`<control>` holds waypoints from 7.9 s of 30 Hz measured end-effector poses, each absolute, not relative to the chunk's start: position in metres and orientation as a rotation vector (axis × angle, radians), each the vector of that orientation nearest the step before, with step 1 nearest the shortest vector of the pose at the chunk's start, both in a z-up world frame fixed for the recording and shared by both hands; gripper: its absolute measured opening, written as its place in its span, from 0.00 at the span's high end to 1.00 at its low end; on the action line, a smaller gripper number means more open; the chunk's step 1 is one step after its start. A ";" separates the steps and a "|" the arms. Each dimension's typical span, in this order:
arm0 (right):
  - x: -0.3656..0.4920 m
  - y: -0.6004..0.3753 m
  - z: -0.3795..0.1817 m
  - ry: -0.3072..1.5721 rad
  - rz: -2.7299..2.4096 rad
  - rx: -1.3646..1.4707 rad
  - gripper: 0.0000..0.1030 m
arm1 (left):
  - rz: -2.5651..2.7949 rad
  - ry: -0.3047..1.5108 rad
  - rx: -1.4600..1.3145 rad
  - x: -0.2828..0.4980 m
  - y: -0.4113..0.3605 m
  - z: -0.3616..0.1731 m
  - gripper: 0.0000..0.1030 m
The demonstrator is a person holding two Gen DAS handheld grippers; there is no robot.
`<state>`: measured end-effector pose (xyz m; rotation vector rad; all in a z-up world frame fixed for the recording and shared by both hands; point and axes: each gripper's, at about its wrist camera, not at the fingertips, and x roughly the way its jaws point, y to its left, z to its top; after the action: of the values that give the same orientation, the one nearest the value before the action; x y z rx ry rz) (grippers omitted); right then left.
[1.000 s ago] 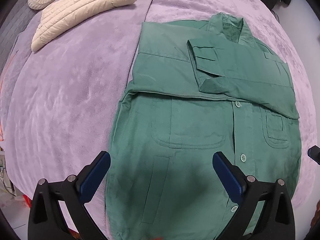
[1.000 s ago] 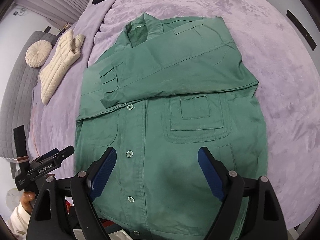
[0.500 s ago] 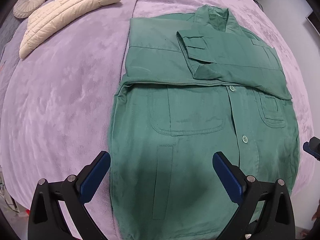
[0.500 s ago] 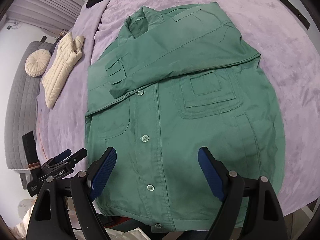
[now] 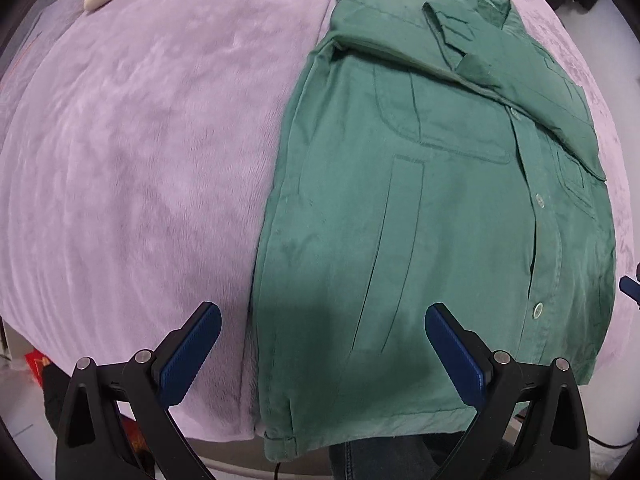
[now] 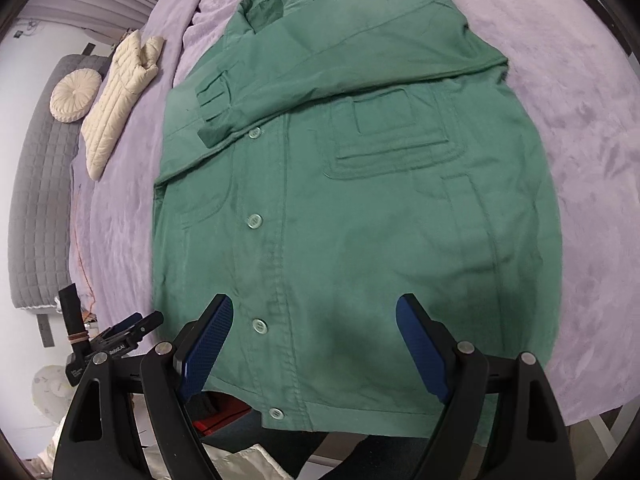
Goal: Fold small clothes
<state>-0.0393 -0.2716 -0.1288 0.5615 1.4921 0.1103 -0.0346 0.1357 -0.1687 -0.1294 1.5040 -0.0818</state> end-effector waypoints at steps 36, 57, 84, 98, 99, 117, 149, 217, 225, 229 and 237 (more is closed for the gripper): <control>-0.184 -0.364 -0.214 1.494 0.148 1.111 0.16 | -0.181 1.664 -0.401 -0.130 0.167 -0.208 0.01; -0.156 -0.359 -0.153 1.211 0.248 1.273 0.93 | -0.299 1.428 -0.589 -0.111 0.169 -0.116 0.93; 0.183 -0.402 -0.145 1.015 0.222 1.283 0.93 | -0.299 1.204 -0.439 0.259 0.109 -0.095 0.93; 0.238 -0.430 -0.256 1.123 0.092 1.381 0.67 | -0.115 1.268 -0.330 0.322 0.088 -0.158 0.51; 0.237 -0.433 -0.250 1.107 0.091 1.376 0.47 | -0.073 1.227 -0.300 0.319 0.092 -0.147 0.18; 0.273 -0.381 -0.225 1.236 0.046 0.664 0.92 | -0.027 1.232 -0.043 0.319 0.028 -0.202 0.05; 0.097 -0.363 -0.210 1.345 -0.026 0.619 0.95 | 0.079 1.328 -0.005 0.143 0.071 -0.197 0.05; 0.103 -0.103 -0.247 1.394 0.290 1.137 0.92 | -0.233 1.389 -0.315 0.147 0.164 -0.171 0.95; 0.097 -0.097 -0.274 1.475 0.259 1.100 0.91 | -0.207 1.466 -0.356 0.131 0.183 -0.205 0.94; 0.098 -0.099 -0.260 1.480 0.312 1.084 0.82 | -0.194 1.445 -0.356 0.127 0.194 -0.186 0.94; 0.101 -0.097 -0.250 1.447 0.335 1.086 0.42 | -0.155 1.428 -0.327 0.129 0.195 -0.175 0.94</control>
<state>0.1011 -0.0967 -0.2500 1.0855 1.4471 0.3347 0.1291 0.1953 -0.1749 -0.3274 1.4281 -0.1555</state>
